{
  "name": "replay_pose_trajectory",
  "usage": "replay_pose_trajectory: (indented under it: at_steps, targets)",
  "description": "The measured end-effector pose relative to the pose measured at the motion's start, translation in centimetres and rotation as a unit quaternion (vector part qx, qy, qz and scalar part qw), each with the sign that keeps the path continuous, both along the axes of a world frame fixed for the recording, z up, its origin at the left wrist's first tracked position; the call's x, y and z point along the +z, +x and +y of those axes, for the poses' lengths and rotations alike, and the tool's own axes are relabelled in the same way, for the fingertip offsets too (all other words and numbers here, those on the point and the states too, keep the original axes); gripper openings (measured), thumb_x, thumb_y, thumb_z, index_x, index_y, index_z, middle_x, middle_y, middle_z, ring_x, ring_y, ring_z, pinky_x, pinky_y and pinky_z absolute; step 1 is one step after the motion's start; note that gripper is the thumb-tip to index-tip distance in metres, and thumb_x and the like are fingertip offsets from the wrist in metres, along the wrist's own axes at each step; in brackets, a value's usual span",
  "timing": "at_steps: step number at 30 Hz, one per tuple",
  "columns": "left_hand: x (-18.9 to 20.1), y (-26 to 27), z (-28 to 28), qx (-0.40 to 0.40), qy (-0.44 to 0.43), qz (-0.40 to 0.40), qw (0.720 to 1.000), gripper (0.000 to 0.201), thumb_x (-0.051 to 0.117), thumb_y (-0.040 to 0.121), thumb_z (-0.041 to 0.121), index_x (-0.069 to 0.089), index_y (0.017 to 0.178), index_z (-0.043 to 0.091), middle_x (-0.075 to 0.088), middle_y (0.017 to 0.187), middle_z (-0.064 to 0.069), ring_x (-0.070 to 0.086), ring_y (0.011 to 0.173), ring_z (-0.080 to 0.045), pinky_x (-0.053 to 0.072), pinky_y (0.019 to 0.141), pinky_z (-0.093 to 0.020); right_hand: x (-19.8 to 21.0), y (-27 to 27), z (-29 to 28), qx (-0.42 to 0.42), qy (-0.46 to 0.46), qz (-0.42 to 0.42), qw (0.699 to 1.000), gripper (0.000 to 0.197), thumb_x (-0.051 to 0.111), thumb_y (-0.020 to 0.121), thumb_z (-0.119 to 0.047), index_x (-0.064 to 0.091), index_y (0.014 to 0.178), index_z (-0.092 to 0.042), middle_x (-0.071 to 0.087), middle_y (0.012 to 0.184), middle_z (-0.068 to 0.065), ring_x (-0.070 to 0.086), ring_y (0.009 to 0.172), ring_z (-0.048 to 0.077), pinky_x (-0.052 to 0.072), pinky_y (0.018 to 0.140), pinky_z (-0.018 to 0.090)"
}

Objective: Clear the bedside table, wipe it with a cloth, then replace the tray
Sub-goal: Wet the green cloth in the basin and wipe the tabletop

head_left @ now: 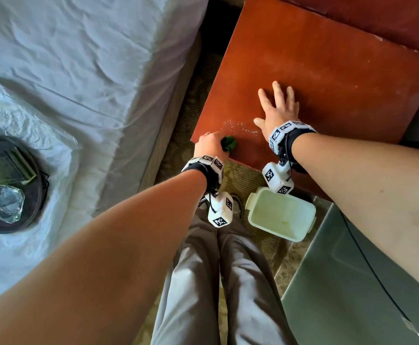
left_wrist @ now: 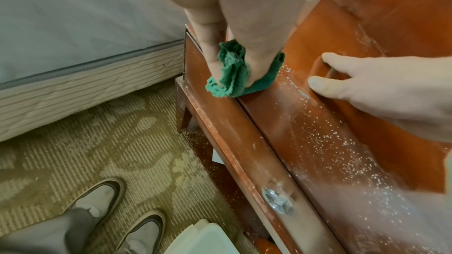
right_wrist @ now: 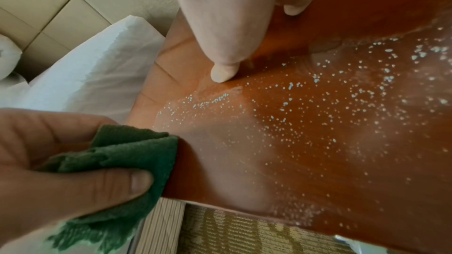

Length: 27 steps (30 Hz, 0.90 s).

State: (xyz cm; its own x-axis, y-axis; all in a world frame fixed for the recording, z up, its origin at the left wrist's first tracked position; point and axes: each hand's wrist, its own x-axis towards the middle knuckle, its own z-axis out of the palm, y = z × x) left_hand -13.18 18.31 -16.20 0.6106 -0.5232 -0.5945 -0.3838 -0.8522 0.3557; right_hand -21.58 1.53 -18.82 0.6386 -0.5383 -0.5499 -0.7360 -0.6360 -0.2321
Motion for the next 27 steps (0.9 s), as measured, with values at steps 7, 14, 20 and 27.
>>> replay_pose_trajectory:
  at_steps: [7, 14, 20, 27]
  targets:
    - [1.4, 2.1, -0.2, -0.006, 0.020, -0.009, 1.000, 0.033, 0.068, 0.080, 0.019, 0.069, 0.112, 0.019, 0.069, 0.102, -0.011, 0.065, 0.096, -0.031, 0.055, 0.078, -0.033, 2.6, 0.9, 0.2, -0.044, -0.008, -0.051, 0.998, 0.056, 0.057, 0.091, -0.024, 0.037, 0.143, -0.024, 0.012, 0.159, -0.001, 0.010, 0.146, 0.031, 0.028, 0.113, 0.047]
    - [4.5, 4.6, -2.4, -0.045, -0.007, -0.027, 0.999, 0.032, 0.068, 0.082, 0.016, 0.066, 0.114, 0.014, 0.067, 0.104, -0.012, 0.064, 0.095, -0.032, 0.050, 0.075, -0.033, 7.8, 3.8, 1.7, 0.101, 0.191, -0.044, 0.975, 0.055, 0.069, 0.077, -0.016, 0.055, 0.130, -0.022, 0.058, 0.126, 0.002, 0.056, 0.112, 0.025, 0.045, 0.087, 0.029]
    - [5.1, 5.6, -3.5, -0.095, -0.054, -0.024, 0.994, 0.034, 0.075, 0.077, 0.020, 0.066, 0.109, 0.013, 0.068, 0.101, -0.010, 0.064, 0.094, -0.030, 0.048, 0.073, -0.033, 7.9, 5.4, 2.0, 0.082, 0.098, -0.034, 0.991, 0.024, 0.071, 0.072, -0.024, 0.059, 0.087, -0.010, 0.064, 0.086, 0.009, 0.061, 0.081, 0.031, 0.040, 0.056, 0.030]
    - [3.3, 8.5, -1.4, -0.156, -0.029, -0.028, 0.987, 0.075, 0.081, 0.073, 0.030, 0.047, 0.139, 0.017, 0.050, 0.133, -0.007, 0.051, 0.121, -0.026, 0.048, 0.097, -0.038, 6.3, 3.9, 0.8, -0.056, 0.090, -0.052, 0.993, 0.030, 0.062, 0.080, -0.012, 0.056, 0.107, -0.024, 0.063, 0.096, 0.004, 0.058, 0.070, 0.025, 0.041, 0.051, 0.024]
